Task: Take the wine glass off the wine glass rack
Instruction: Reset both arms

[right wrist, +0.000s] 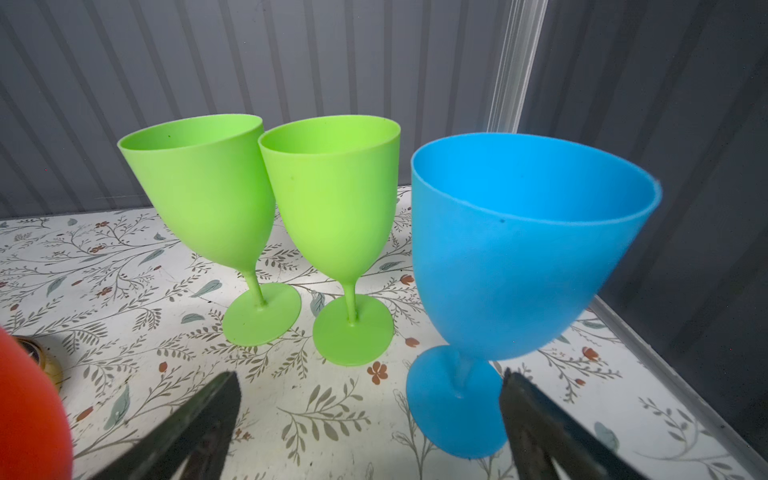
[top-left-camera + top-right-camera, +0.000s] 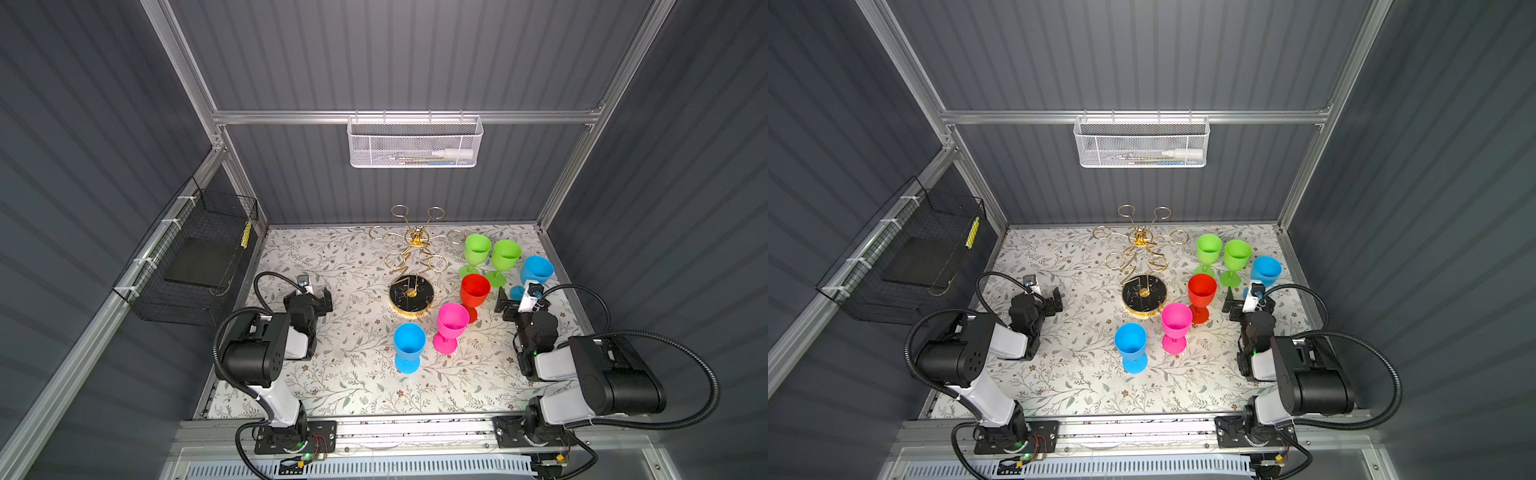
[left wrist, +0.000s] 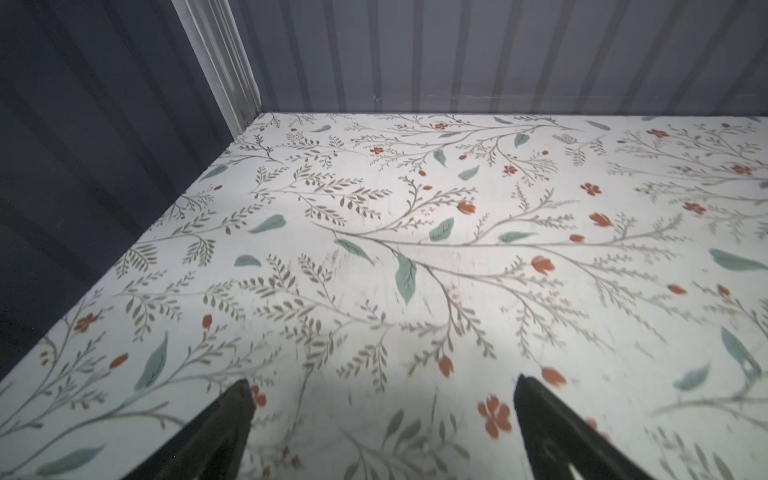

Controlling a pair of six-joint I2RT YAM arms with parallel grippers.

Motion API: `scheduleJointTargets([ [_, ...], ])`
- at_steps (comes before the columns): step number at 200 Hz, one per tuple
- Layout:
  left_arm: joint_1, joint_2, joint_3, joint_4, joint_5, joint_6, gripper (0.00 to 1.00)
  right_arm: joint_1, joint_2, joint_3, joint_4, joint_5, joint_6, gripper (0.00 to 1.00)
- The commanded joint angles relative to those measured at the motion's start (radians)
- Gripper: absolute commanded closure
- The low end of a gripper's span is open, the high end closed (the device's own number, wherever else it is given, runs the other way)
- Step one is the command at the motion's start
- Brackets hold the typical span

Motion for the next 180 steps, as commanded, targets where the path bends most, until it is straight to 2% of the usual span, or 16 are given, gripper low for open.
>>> scheduleJointTargets([
  [1, -0.004, -0.007, -0.034, 0.002, 0.037, 0.033, 0.0, -0.001, 0.005, -0.005, 0.048, -0.006, -0.013, 0.01],
  [9, -0.004, -0.002, -0.042, 0.034, 0.045, 0.039, 0.0, 0.001, 0.005, -0.005, 0.048, -0.003, -0.014, 0.01],
  [43, -0.004, -0.005, 0.016, -0.092, -0.014, 0.011, 0.0, 0.005, 0.006, -0.005, 0.05, 0.006, -0.014, 0.01],
  [58, -0.002, -0.003, 0.013, -0.078, 0.047, 0.034, 0.0, 0.005, 0.006, -0.006, 0.05, 0.005, -0.015, 0.01],
  [79, -0.002, 0.001, 0.031, -0.109, -0.041, -0.002, 0.0, 0.006, 0.007, -0.006, 0.052, 0.008, -0.015, 0.01],
  [121, -0.002, 0.0, 0.027, -0.102, -0.045, -0.002, 0.0, 0.007, 0.022, -0.036, 0.123, 0.06, 0.001, 0.01],
  [142, -0.003, 0.002, 0.027, -0.104, -0.044, -0.002, 0.0, 0.017, 0.034, -0.03, 0.132, -0.006, -0.032, 0.01],
  [165, -0.002, 0.002, 0.028, -0.105, -0.044, -0.003, 0.0, 0.022, 0.029, -0.036, 0.136, 0.143, 0.011, 0.01],
  [180, -0.002, 0.002, 0.028, -0.105, -0.044, -0.004, 0.0, 0.024, 0.037, -0.025, 0.131, 0.055, -0.021, 0.01],
])
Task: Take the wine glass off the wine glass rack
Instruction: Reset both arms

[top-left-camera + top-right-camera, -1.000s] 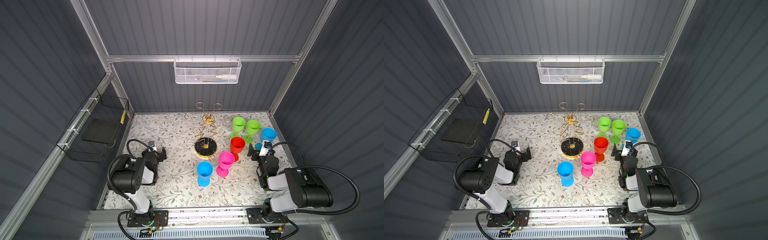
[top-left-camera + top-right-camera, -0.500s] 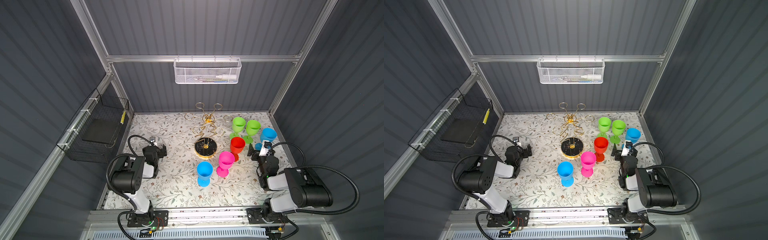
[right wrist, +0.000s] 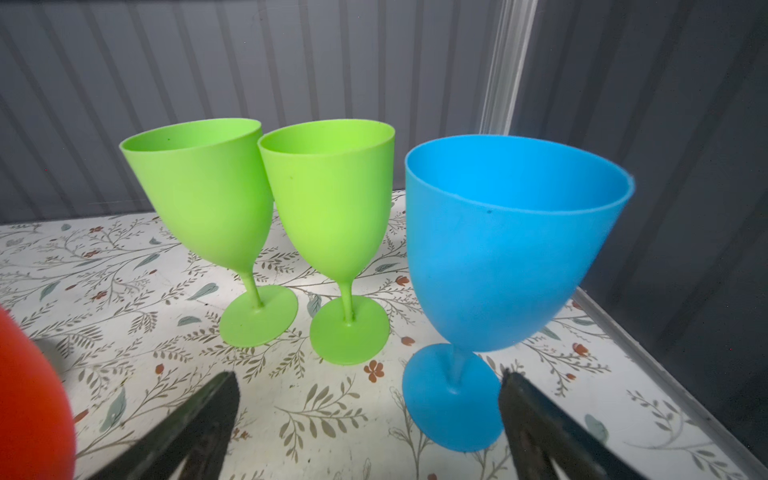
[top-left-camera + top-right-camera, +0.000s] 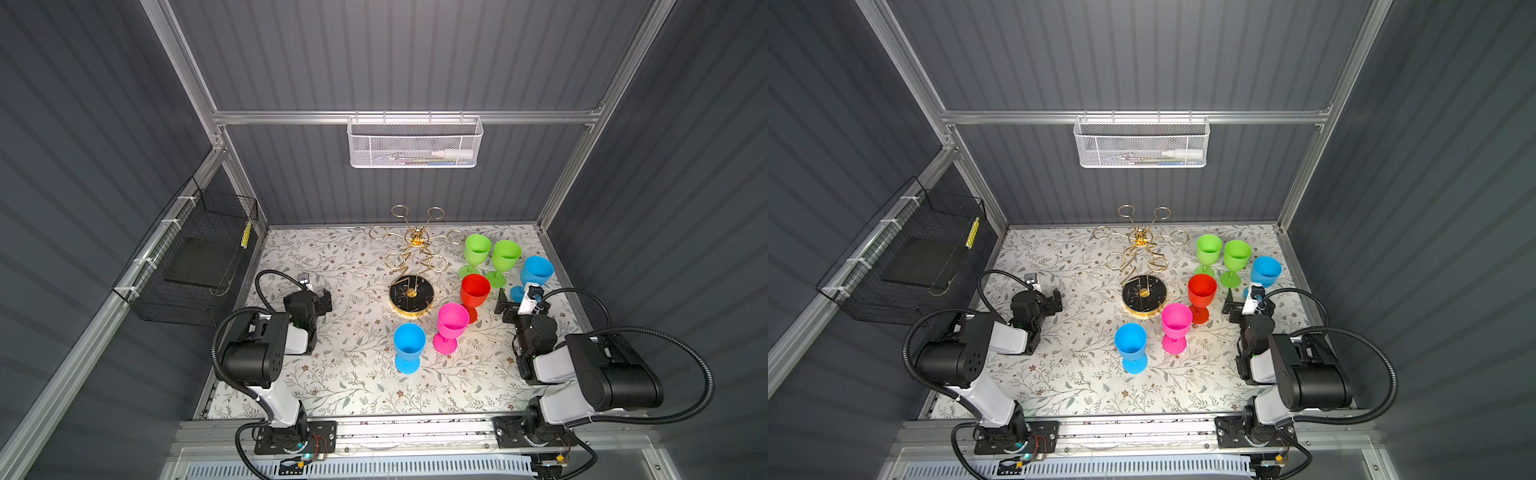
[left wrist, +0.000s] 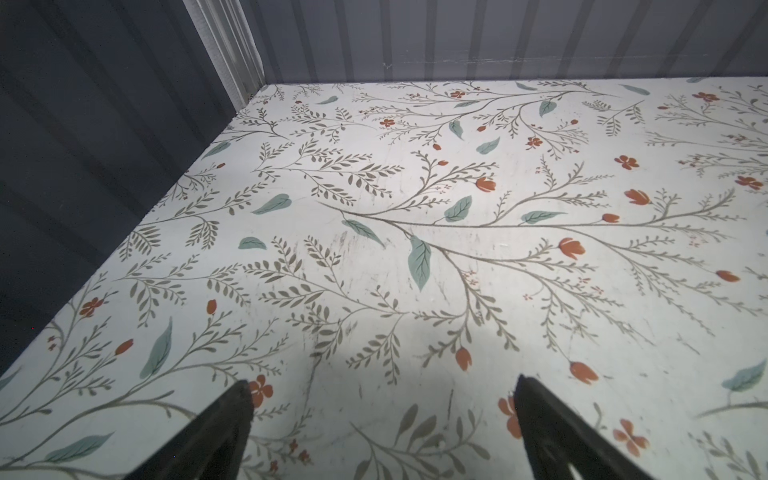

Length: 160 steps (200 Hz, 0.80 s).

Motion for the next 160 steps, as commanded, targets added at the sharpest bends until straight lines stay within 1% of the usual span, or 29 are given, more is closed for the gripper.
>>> scheduleJointTargets([
  [1, -0.002, 0.004, 0.017, 0.001, -0.016, -0.006, 0.0, 0.004, 0.011, 0.004, 0.045, -0.014, -0.025, 0.01],
  [5, -0.002, 0.004, 0.017, 0.001, -0.015, -0.004, 0.0, 0.008, 0.008, 0.006, 0.038, -0.04, -0.039, 0.01],
  [10, -0.002, 0.004, 0.02, -0.002, -0.015, -0.006, 0.0, 0.014, 0.003, 0.006, 0.028, -0.04, -0.045, 0.01],
  [15, -0.002, 0.004, 0.02, -0.004, -0.015, -0.004, 0.0, 0.015, -0.003, 0.005, 0.02, -0.017, -0.041, 0.01],
  [25, -0.002, 0.004, 0.021, -0.005, -0.012, -0.004, 0.0, 0.014, -0.001, 0.005, 0.028, 0.069, -0.009, 0.01],
  [31, -0.002, 0.004, 0.021, -0.005, -0.011, -0.003, 0.0, 0.012, 0.008, 0.005, 0.042, 0.091, -0.002, 0.01],
  [36, -0.003, 0.004, 0.021, -0.006, -0.012, -0.003, 0.0, 0.012, 0.014, 0.006, 0.051, 0.081, -0.007, 0.01],
  [46, -0.002, 0.003, 0.02, -0.007, -0.012, -0.002, 0.0, 0.014, 0.008, 0.007, 0.037, 0.004, -0.03, 0.01],
  [52, -0.003, 0.004, 0.021, -0.007, -0.011, -0.003, 0.0, 0.017, 0.0, 0.006, 0.026, -0.014, -0.038, 0.01],
  [58, -0.002, 0.003, 0.022, -0.007, -0.012, -0.003, 0.0, 0.016, -0.001, 0.006, 0.021, 0.003, -0.033, 0.01],
  [72, -0.002, 0.003, 0.023, -0.009, -0.011, -0.002, 0.0, 0.014, 0.008, 0.009, 0.037, 0.101, -0.002, 0.01],
  [77, -0.002, 0.004, 0.024, -0.01, -0.011, -0.001, 0.0, 0.014, 0.011, 0.009, 0.04, 0.098, -0.004, 0.01],
  [89, -0.003, 0.003, 0.023, -0.01, -0.01, 0.0, 0.0, 0.014, 0.007, 0.008, 0.034, 0.025, -0.023, 0.01],
  [97, -0.002, 0.004, 0.024, -0.01, -0.01, 0.0, 0.0, 0.015, 0.003, 0.009, 0.027, -0.002, -0.033, 0.01],
  [107, -0.002, 0.004, 0.024, -0.011, -0.01, 0.0, 0.0, 0.016, 0.004, 0.014, 0.018, 0.015, -0.027, 0.01],
  [114, -0.003, 0.003, 0.023, -0.011, -0.01, 0.0, 0.0, 0.015, 0.001, 0.019, 0.009, 0.055, -0.018, 0.01],
  [123, -0.003, 0.005, 0.025, -0.011, -0.01, 0.0, 0.0, 0.013, -0.006, 0.031, -0.02, 0.107, 0.003, 0.01],
  [133, -0.002, 0.005, 0.023, -0.011, -0.01, 0.0, 0.0, 0.012, -0.018, 0.052, -0.074, 0.12, 0.009, 0.01],
  [148, -0.002, 0.005, 0.025, -0.013, -0.01, 0.0, 0.0, 0.012, -0.032, 0.091, -0.167, 0.105, 0.006, 0.01],
  [160, -0.002, 0.005, 0.025, -0.013, -0.01, 0.0, 0.0, 0.012, -0.041, 0.129, -0.253, 0.064, -0.009, 0.01],
])
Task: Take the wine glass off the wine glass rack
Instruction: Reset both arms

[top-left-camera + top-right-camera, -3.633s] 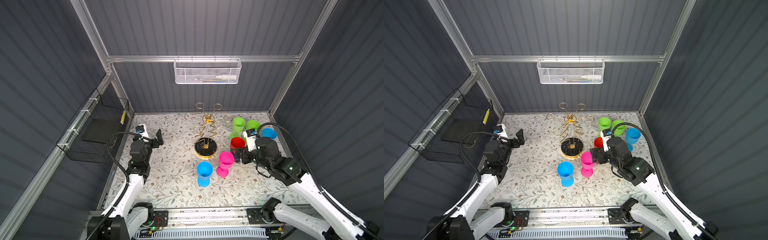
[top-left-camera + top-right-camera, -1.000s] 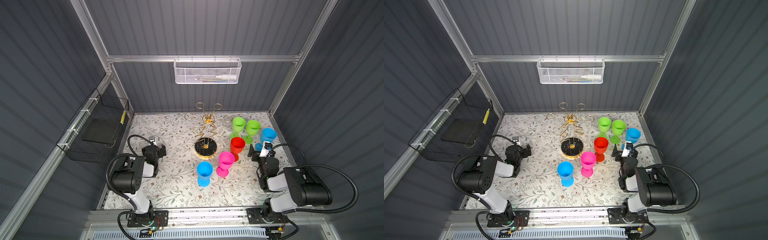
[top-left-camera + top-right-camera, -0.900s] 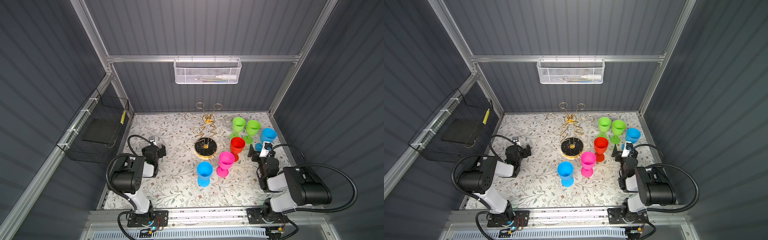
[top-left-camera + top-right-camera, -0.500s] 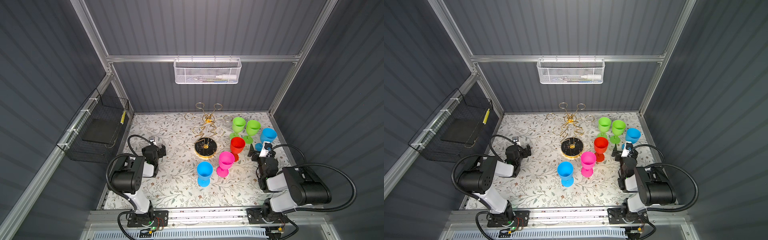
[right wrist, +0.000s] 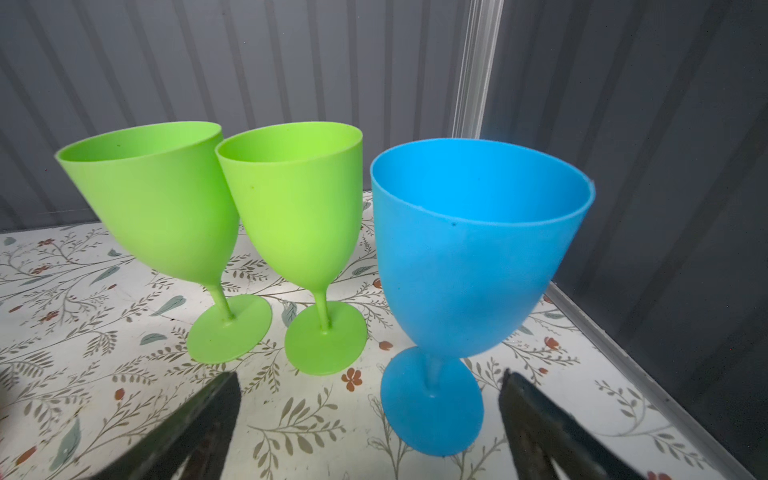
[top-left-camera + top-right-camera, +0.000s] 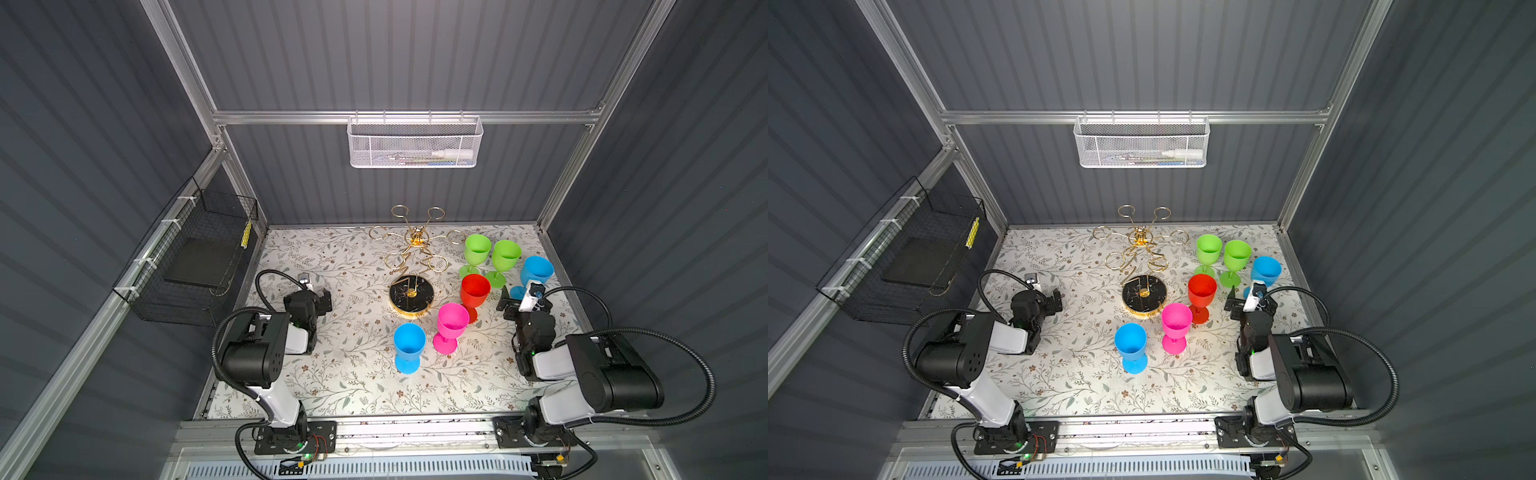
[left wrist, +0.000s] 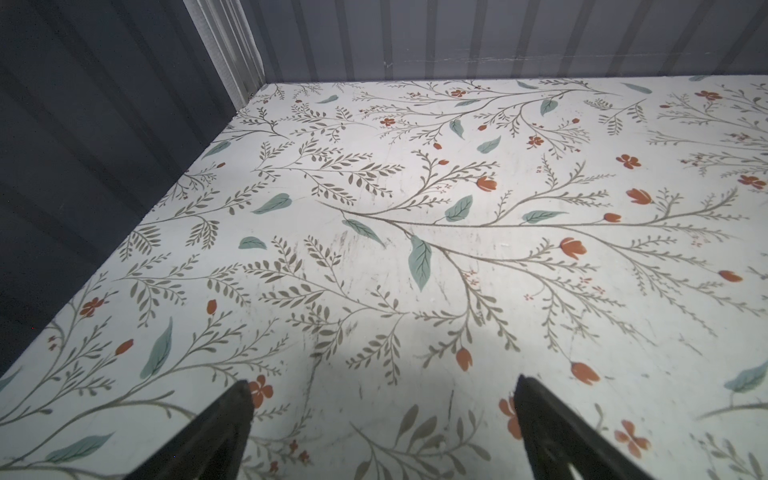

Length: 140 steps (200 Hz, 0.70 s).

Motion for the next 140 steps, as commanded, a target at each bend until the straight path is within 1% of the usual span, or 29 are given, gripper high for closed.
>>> scheduleJointTargets([
  [1, -0.002, 0.005, 0.02, -0.006, -0.008, -0.001, 0.0, 0.0, -0.025, 0.073, -0.156, -0.015, -0.01, 0.01],
  [11, -0.003, 0.005, 0.021, -0.006, -0.007, -0.001, 0.0, -0.001, -0.032, 0.104, -0.227, -0.041, -0.016, 0.01],
  [19, -0.002, 0.006, 0.021, -0.006, -0.006, -0.001, 0.0, -0.009, -0.034, 0.111, -0.243, -0.051, -0.009, 0.01],
  [74, -0.002, 0.006, 0.023, -0.008, -0.006, -0.001, 0.0, -0.01, -0.033, 0.108, -0.235, -0.052, -0.009, 0.01],
  [88, -0.002, 0.007, 0.029, -0.019, 0.028, 0.009, 0.0, -0.009, -0.033, 0.108, -0.236, -0.052, -0.009, 0.01],
  [110, -0.001, 0.004, 0.029, -0.023, 0.035, 0.01, 0.0, -0.01, -0.033, 0.108, -0.236, -0.054, -0.009, 0.01],
  [127, -0.001, 0.004, 0.024, -0.016, 0.032, 0.012, 0.0, -0.009, -0.033, 0.098, -0.218, -0.046, -0.008, 0.01],
  [140, -0.001, 0.004, 0.024, -0.014, 0.031, 0.012, 0.0, -0.009, -0.032, 0.056, -0.135, -0.003, 0.006, 0.01],
])
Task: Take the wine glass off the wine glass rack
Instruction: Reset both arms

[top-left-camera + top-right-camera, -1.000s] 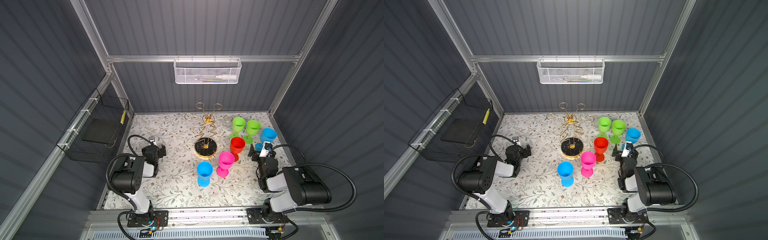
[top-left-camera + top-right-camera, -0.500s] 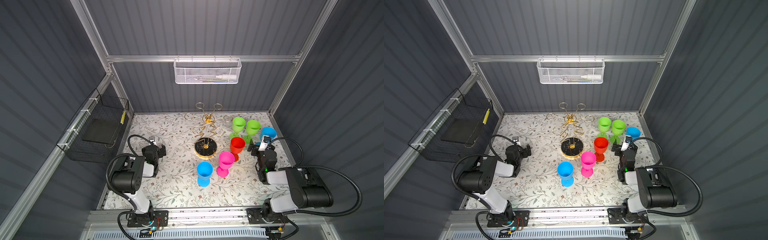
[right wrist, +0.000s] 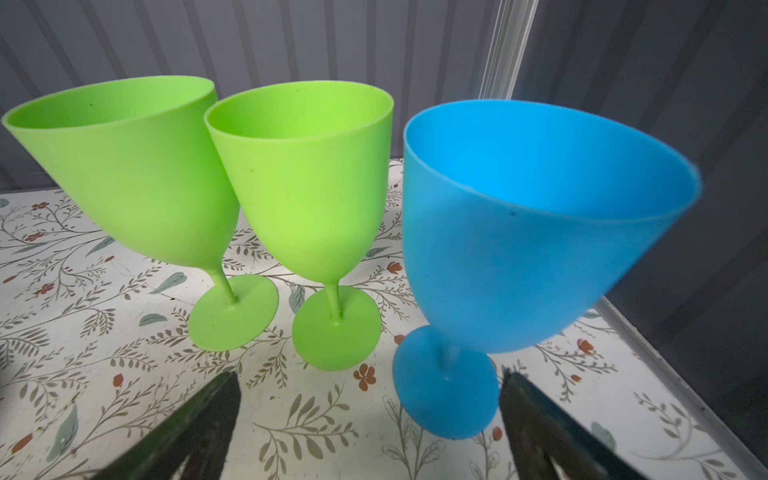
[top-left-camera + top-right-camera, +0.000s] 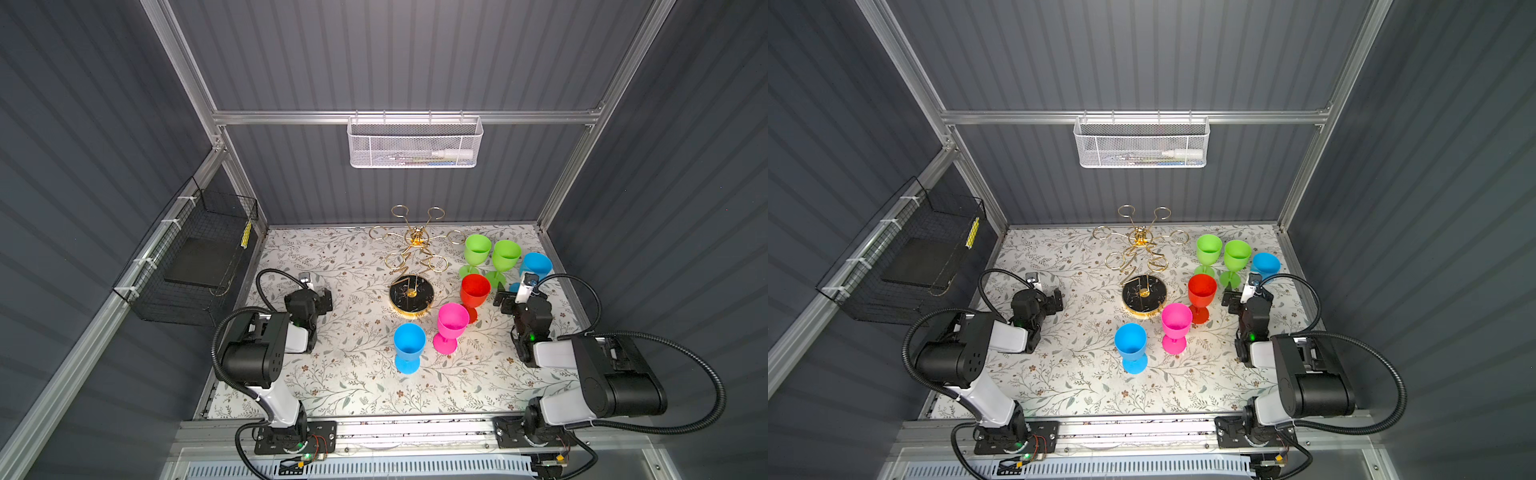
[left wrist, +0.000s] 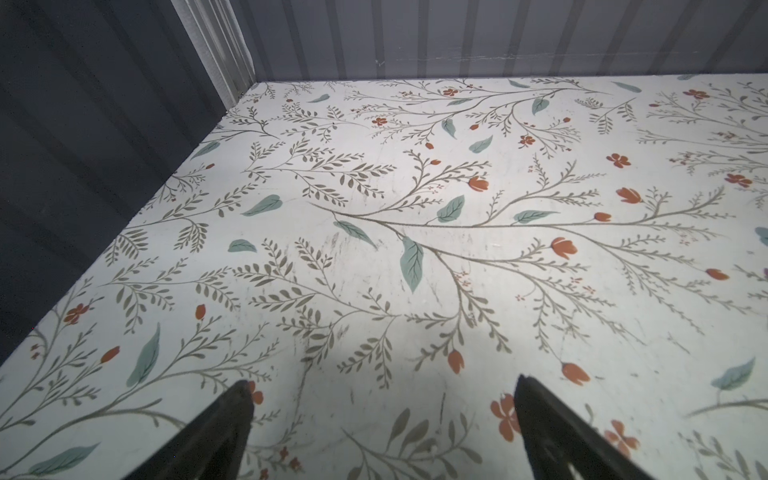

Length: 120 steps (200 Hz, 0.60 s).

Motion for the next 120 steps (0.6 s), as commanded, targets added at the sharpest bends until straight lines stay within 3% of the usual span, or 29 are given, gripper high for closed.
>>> scheduleJointTargets([
  [1, -0.001, 0.004, 0.012, 0.005, 0.008, 0.011, 0.0, -0.001, -0.007, -0.048, 0.107, 0.046, 0.009, 0.01],
  [24, -0.001, 0.005, 0.013, 0.004, 0.009, 0.013, 0.0, -0.002, 0.022, -0.107, 0.258, 0.079, 0.019, 0.01],
  [47, -0.001, 0.005, 0.015, 0.002, 0.01, 0.012, 0.0, -0.002, -0.003, -0.063, 0.138, 0.0, -0.007, 0.01],
  [67, -0.001, 0.005, 0.016, 0.001, 0.011, 0.011, 0.0, -0.002, -0.001, -0.04, 0.1, 0.062, 0.014, 0.01],
  [120, -0.001, 0.005, 0.015, 0.001, 0.01, 0.012, 0.0, -0.004, -0.006, 0.032, -0.045, 0.075, 0.024, 0.01],
])
